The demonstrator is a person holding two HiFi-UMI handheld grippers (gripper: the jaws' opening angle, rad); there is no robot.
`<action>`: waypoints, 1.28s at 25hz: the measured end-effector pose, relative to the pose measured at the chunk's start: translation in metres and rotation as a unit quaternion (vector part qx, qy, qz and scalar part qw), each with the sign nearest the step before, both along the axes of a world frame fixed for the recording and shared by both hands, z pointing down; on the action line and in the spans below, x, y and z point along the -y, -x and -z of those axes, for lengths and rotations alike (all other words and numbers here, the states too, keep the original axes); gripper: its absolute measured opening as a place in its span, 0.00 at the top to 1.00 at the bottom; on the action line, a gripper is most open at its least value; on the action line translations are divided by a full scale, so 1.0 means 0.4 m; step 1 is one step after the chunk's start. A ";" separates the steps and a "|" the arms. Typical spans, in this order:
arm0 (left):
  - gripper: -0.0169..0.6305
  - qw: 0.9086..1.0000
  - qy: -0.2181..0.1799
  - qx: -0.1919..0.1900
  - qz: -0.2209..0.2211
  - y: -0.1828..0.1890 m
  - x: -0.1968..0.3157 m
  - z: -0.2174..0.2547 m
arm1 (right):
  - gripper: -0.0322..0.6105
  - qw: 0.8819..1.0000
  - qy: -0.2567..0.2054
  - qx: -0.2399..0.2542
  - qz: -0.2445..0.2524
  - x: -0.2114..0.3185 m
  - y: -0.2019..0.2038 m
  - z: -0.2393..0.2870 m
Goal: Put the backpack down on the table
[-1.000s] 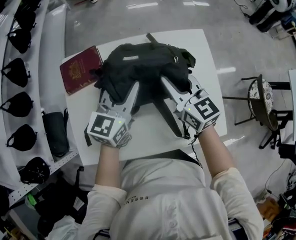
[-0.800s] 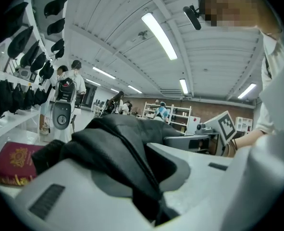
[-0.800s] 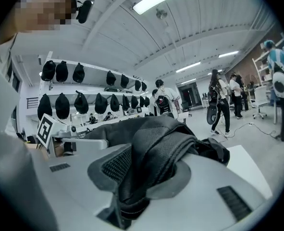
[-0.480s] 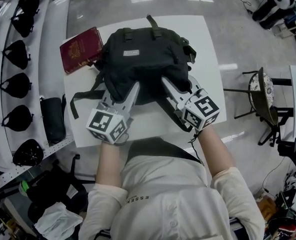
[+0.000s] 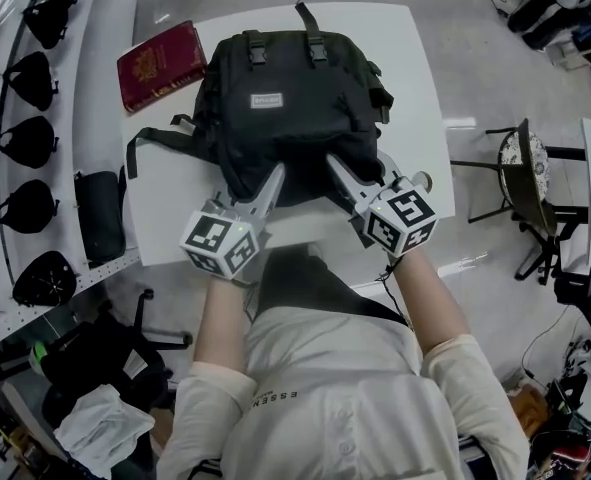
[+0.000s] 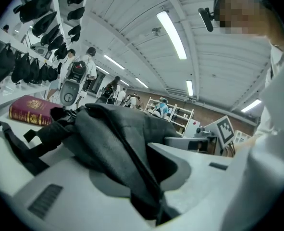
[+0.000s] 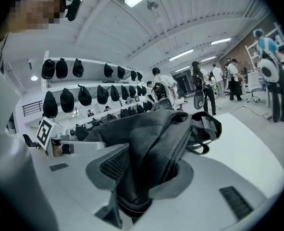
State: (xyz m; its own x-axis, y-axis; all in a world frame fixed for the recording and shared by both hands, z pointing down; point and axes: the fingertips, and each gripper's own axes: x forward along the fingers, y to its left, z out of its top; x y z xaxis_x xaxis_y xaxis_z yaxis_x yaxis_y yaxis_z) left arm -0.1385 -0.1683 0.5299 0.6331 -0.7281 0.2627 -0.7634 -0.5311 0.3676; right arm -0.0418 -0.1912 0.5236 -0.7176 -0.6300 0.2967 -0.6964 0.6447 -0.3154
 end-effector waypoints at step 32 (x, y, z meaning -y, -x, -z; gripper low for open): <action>0.57 0.991 -0.045 0.090 0.088 0.018 -0.126 -0.182 | 0.58 0.998 0.001 -0.060 -0.019 -0.134 -0.053 -0.194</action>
State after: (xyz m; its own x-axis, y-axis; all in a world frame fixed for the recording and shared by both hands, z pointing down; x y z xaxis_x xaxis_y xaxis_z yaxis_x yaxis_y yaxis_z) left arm -0.1456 -0.1181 0.6029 0.4428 -0.8488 0.2888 -0.8961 -0.4081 0.1746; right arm -0.0207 -0.1377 0.6013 -0.6532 -0.6548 0.3801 -0.7525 0.6172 -0.2298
